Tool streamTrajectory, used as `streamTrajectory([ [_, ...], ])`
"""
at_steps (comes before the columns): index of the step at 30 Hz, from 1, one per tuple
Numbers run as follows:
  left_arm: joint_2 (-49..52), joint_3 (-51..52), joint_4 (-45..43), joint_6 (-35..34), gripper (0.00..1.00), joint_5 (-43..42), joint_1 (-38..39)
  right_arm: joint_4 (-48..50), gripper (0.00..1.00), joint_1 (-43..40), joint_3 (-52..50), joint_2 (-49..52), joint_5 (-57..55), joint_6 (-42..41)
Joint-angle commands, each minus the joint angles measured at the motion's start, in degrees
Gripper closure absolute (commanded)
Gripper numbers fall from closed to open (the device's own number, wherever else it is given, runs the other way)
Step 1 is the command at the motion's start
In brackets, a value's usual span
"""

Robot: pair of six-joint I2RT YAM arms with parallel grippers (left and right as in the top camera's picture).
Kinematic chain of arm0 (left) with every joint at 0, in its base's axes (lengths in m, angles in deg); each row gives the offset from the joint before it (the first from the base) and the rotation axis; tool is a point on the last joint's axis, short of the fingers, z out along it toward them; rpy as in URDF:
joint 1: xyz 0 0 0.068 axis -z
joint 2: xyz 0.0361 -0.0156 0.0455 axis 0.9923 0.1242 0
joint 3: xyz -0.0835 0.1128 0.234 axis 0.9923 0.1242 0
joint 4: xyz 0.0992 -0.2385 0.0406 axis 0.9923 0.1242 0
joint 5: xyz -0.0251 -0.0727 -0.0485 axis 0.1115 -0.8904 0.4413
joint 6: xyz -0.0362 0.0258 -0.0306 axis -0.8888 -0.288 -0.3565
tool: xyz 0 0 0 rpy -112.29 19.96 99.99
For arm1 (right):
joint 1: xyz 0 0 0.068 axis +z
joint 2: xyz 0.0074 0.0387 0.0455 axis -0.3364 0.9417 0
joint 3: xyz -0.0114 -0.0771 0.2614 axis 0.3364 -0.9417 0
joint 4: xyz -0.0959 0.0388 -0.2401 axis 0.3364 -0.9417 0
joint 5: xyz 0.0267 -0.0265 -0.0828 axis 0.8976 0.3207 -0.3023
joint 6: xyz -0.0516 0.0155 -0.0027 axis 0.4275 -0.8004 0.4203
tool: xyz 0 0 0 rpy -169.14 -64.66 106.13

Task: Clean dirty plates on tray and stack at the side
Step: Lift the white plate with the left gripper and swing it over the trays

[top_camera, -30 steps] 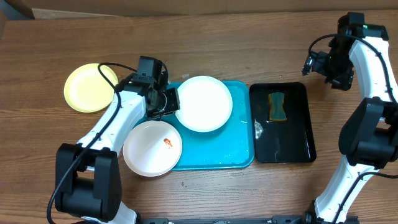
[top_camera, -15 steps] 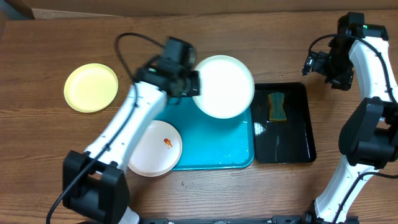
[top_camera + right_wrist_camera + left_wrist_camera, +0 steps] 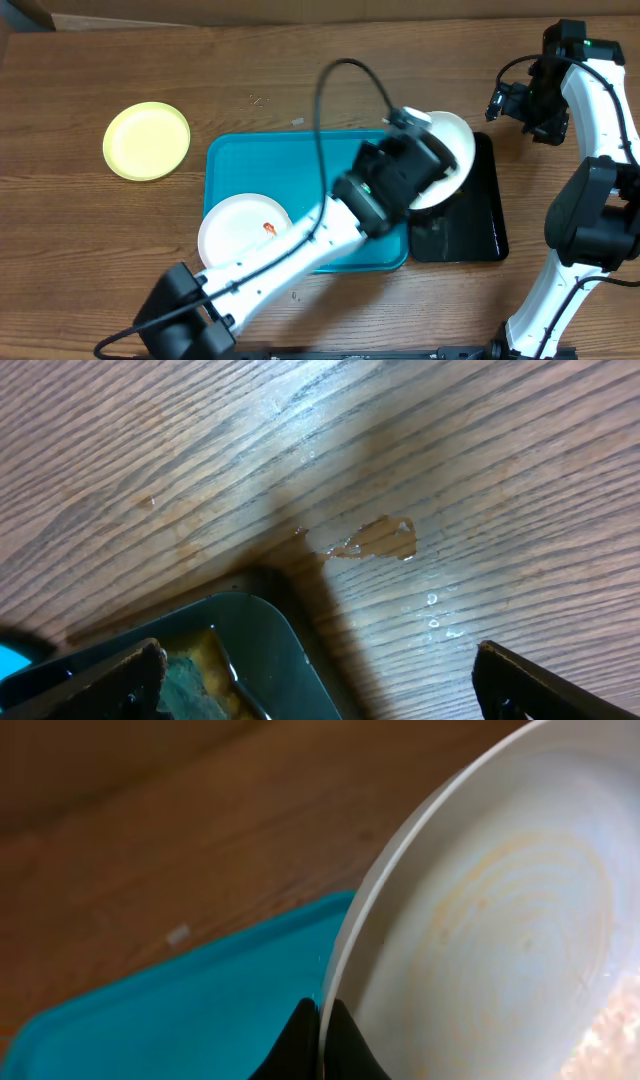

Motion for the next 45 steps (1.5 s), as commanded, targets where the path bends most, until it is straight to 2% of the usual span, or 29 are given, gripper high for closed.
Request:
streamTrajectory([
  [1, -0.2, -1.6, -3.8, 7.4, 0.96, 15.0, 4.8, 0.1, 0.00, -0.2, 1.1, -0.3, 0.1, -0.5],
  [9, -0.1, -1.6, -13.3, 21.9, 0.96, 26.9, 12.3, 0.1, 0.00, -0.2, 1.1, -0.3, 0.1, -0.5],
  [14, -0.1, -1.6, -15.8, 27.4, 0.96, 28.5, 15.1, 0.1, 0.00, -0.2, 1.1, -0.3, 0.1, -0.5],
  [19, -0.1, -1.6, -15.8, 26.8, 0.96, 28.7, 14.9, 0.1, 0.00, -0.2, 1.1, -0.3, 0.1, -0.4],
  [25, -0.1, -1.5, -14.1, 18.0, 0.96, 25.1, 12.9, 0.2, 0.00, -0.2, 1.1, -0.3, 0.1, -0.4],
  [32, -0.9, -1.6, -7.3, 5.1, 0.96, 6.8, 5.3, 0.1, 0.00, -0.2, 1.1, -0.3, 0.1, -0.5],
  [35, -2.8, -1.6, -2.6, -4.0, 0.96, -3.5, -1.8, 0.2, 0.00, -0.2, 1.1, -0.3, 0.1, -0.4],
  [36, -4.1, -1.6, 0.0, -7.6, 0.96, -11.2, -7.1, 0.1, 0.00, -0.2, 1.1, -0.3, 0.1, -0.4],
  [40, -5.8, -1.6, 5.9, -12.9, 0.96, -31.7, -23.9, 0.1, 0.00, -0.2, 1.1, -0.3, 0.1, -0.5],
  [43, -5.3, -1.6, 9.6, -13.0, 0.96, -42.6, -37.6, 0.1, 0.00, -0.2, 1.1, -0.3, 0.1, -0.4],
  [45, -4.7, -1.6, 12.0, -13.0, 0.96, -45.5, -46.0, 0.1, 0.00, -0.2, 1.1, -0.3, 0.1, -0.5],
])
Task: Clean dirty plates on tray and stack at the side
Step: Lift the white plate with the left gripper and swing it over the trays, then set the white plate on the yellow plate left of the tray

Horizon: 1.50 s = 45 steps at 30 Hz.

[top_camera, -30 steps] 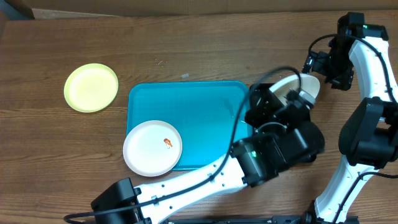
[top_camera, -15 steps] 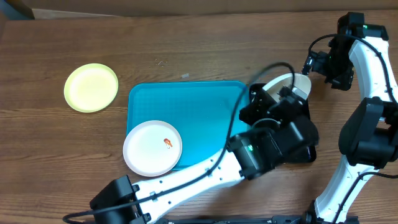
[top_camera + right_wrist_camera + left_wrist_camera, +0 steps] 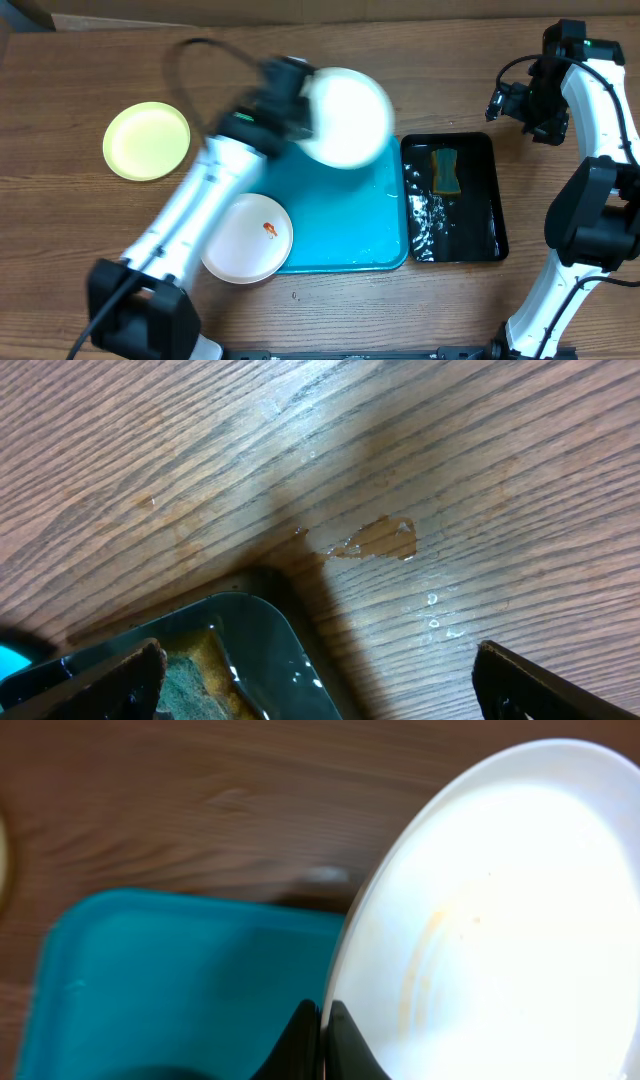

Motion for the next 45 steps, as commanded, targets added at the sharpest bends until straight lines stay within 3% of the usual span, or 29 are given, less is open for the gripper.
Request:
streamTrajectory([
  [1, -1.3, -1.0, 4.0, -4.1, 0.96, -16.6, -16.2, 0.2, 0.00, -0.2, 1.1, -0.3, 0.1, -0.5],
  [7, 2.0, -0.9, 8.3, -4.1, 0.96, -16.0, -37.8, 0.2, 0.00, -0.2, 1.1, -0.3, 0.1, -0.5],
  [12, 4.8, -0.9, 8.0, -3.6, 0.96, -14.5, -47.4, 0.2, 0.00, -0.2, 1.1, -0.3, 0.1, -0.5],
  [20, 11.3, -0.9, 3.9, -3.6, 0.96, -5.3, -49.9, 0.2, 0.00, -0.2, 1.1, -0.3, 0.1, -0.5],
  [26, 12.6, -0.9, 0.3, -3.2, 0.95, -5.3, -49.9, 0.2, 0.00, -0.2, 1.1, -0.3, 0.1, -0.5],
  [29, 12.6, -0.9, -0.7, -1.9, 0.79, -5.8, -49.9, 0.2, 0.00, -0.2, 1.1, -0.3, 0.1, -0.5],
  [30, 12.6, -0.9, -0.6, -0.2, 0.57, -7.1, -49.9, 0.2, 0.00, -0.2, 1.1, -0.3, 0.1, -0.5],
  [32, 12.6, -0.9, -0.2, 1.7, 0.40, -10.7, -49.9, 0.2, 0.00, -0.2, 1.1, -0.3, 0.1, -0.5],
  [34, 12.5, -1.0, 0.6, 3.1, 0.29, -15.6, -49.9, 0.2, 0.00, -0.2, 1.1, -0.3, 0.1, -0.5],
  [36, 12.1, -1.2, 1.4, 3.5, 0.28, -19.7, -50.0, 0.2, 0.00, -0.2, 1.1, -0.3, 0.1, -0.5],
  [40, 8.2, -1.5, 5.5, 4.2, 0.34, -27.4, -50.0, 0.2, 0.00, -0.2, 1.1, -0.3, 0.1, -0.5],
  [45, -2.6, -1.5, 16.5, 4.7, 0.41, -31.1, -48.0, 0.2, 0.00, -0.2, 1.1, -0.3, 0.1, -0.5],
])
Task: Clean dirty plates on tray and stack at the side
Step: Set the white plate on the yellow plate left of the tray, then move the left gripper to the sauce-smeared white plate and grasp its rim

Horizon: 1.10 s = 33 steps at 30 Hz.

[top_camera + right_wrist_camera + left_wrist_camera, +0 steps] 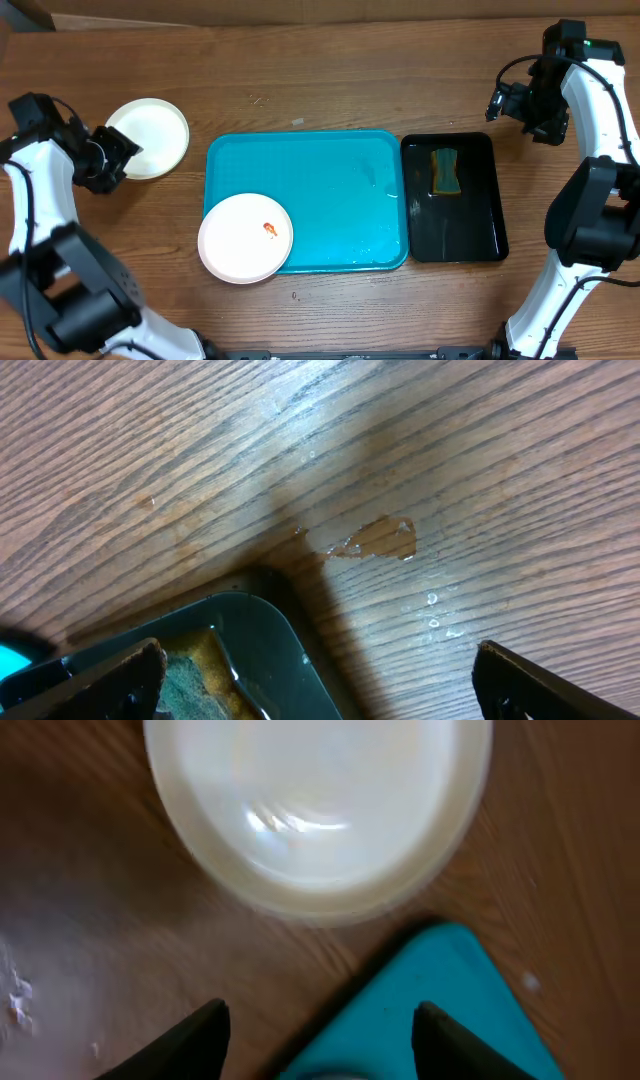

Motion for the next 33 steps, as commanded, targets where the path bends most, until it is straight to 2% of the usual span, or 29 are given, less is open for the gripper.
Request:
streamTrajectory([
  [1, -12.8, -1.3, 7.9, 2.4, 0.42, -6.0, 2.6, 0.2, 0.00, -0.2, 1.1, -0.3, 0.1, -0.5],
  [5, -20.8, -1.2, 17.3, 4.1, 0.43, -3.3, 6.8, 0.1, 0.00, -0.2, 1.1, -0.3, 0.1, -0.5],
  [11, -28.7, -0.3, 29.4, 4.2, 0.44, 6.6, 18.2, 0.2, 0.00, -0.2, 1.1, -0.3, 0.1, -0.5],
  [16, -31.9, 5.0, 35.5, -1.7, 0.44, 13.7, 28.4, 0.2, 0.00, -0.2, 1.1, -0.3, 0.1, -0.5],
  [18, -32.5, 7.9, 36.2, -5.8, 0.43, 17.8, 30.5, 0.1, 0.00, -0.2, 1.1, -0.3, 0.1, -0.5],
  [20, -32.6, 11.1, 36.8, -12.8, 0.39, 23.3, 31.5, 0.2, 0.00, -0.2, 1.1, -0.3, 0.1, -0.5],
  [23, -32.6, 16.7, 35.8, -18.8, 0.39, 27.0, 31.3, 0.2, 0.00, -0.2, 1.1, -0.3, 0.1, -0.5],
  [29, -32.5, 25.9, 29.5, -18.8, 0.42, 20.9, 31.3, 0.1, 0.00, -0.2, 1.1, -0.3, 0.1, -0.5],
  [33, -32.5, 28.5, 26.7, -18.5, 0.44, 21.0, 31.3, 0.1, 0.00, -0.2, 1.1, -0.3, 0.1, -0.5],
])
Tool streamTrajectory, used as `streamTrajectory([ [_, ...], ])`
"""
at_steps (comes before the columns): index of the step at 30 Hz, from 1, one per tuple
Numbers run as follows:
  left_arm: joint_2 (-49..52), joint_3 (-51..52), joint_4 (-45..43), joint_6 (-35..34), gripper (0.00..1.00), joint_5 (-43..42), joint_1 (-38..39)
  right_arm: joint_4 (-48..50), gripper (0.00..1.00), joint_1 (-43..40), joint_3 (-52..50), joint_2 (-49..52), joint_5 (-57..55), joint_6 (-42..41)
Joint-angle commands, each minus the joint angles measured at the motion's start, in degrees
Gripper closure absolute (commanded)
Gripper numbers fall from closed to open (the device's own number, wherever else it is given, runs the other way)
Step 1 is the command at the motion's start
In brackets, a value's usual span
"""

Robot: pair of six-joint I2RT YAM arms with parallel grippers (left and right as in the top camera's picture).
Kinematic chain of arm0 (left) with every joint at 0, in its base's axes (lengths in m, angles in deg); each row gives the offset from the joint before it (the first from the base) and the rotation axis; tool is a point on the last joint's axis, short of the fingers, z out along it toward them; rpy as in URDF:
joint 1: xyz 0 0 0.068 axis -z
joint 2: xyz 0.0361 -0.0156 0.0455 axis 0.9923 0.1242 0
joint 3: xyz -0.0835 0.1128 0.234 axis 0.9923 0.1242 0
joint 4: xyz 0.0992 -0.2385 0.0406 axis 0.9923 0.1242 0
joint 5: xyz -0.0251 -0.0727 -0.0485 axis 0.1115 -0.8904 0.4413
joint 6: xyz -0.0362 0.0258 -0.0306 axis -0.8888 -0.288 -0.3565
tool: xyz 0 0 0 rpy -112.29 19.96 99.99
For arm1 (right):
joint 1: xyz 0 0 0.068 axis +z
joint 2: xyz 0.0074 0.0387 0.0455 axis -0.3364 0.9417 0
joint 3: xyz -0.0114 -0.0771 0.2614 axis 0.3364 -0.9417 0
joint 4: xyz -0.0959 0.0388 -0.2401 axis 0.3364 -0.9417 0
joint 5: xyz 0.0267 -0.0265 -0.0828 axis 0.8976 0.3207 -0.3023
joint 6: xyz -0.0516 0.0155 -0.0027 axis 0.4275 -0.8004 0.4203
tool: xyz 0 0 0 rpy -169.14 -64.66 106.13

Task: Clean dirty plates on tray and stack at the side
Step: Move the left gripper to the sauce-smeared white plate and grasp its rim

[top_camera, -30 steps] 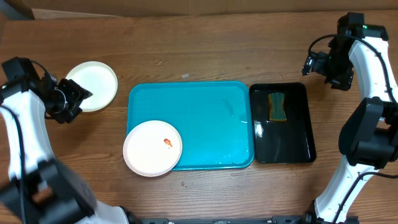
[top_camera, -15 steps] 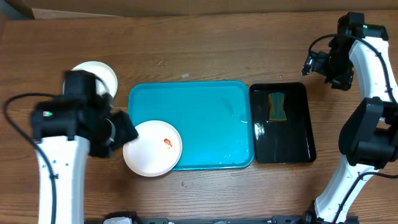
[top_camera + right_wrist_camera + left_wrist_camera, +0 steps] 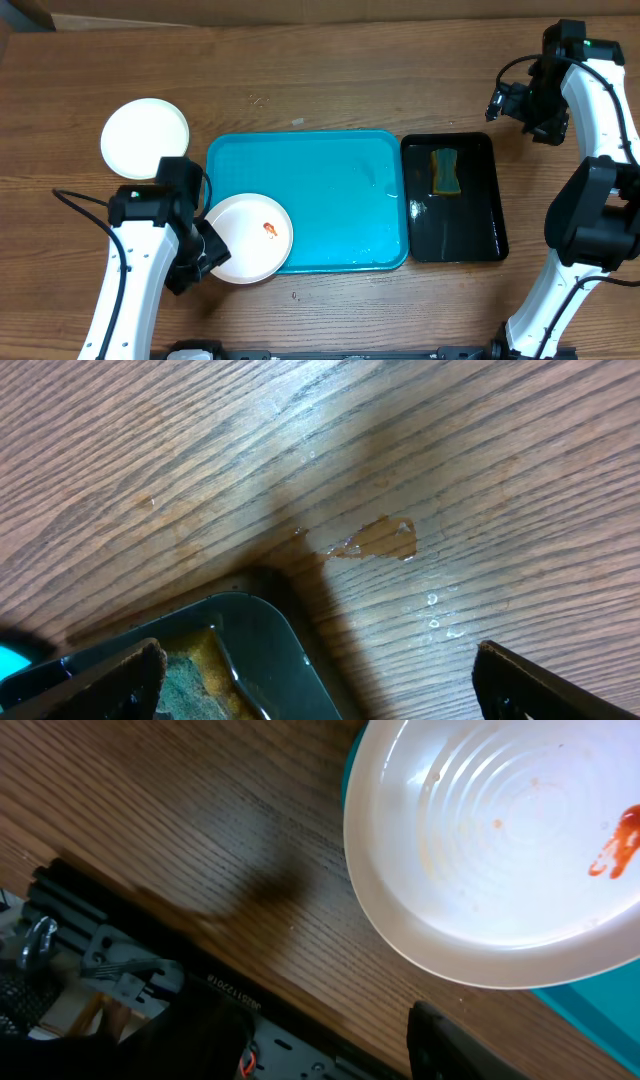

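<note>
A white plate (image 3: pixel 245 238) with a red smear lies over the front left corner of the teal tray (image 3: pixel 330 160). In the left wrist view this plate (image 3: pixel 500 850) fills the upper right. My left gripper (image 3: pixel 210 255) is open at the plate's front left rim, and it (image 3: pixel 325 1050) holds nothing. A clean white plate (image 3: pixel 146 138) rests at the far left of the table. My right gripper (image 3: pixel 508 103) hangs open over bare wood beyond the black basin, and it (image 3: pixel 320 685) is empty too.
A black basin (image 3: pixel 490 235) of water stands right of the tray, with a green and yellow sponge (image 3: pixel 445 170) in it. The sponge (image 3: pixel 190 685) and the basin corner (image 3: pixel 270 630) show in the right wrist view, beside water drops on the wood.
My left gripper has moved from beside the stacked plate at the far left to the front left rim of the smeared plate. It is still open. The right arm has not moved.
My left gripper held a white plate tilted over the black basin. Then it held that plate above the tray's far edge. Then the plate lay on the yellow plate at the far left, let go. Now the open gripper is at the smeared plate.
</note>
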Motion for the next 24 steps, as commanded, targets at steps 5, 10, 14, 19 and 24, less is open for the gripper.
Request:
streamTrajectory([
  [5, -0.5, 1.6, -3.1, -0.7, 0.44, -0.1, 0.2, 0.1, 0.00, -0.2, 1.1, -0.3, 0.1, -0.5],
  [10, -0.5, 1.6, -4.2, 1.0, 0.45, 1.1, 0.2, 0.1, 0.00, -0.2, 1.1, -0.3, 0.1, -0.4],
  [14, -0.5, 1.6, -4.3, 0.9, 0.41, 1.8, 0.2, 0.2, 0.00, -0.2, 1.1, -0.3, 0.1, -0.4],
  [19, -0.5, 1.6, -7.1, 0.5, 0.36, 4.2, 0.2, 0.1, 0.00, -0.2, 1.1, -0.3, 0.1, -0.5],
  [24, -0.4, 1.6, -11.5, 0.5, 0.42, 6.0, 0.2, 0.2, 0.00, -0.2, 1.1, -0.3, 0.1, -0.5],
])
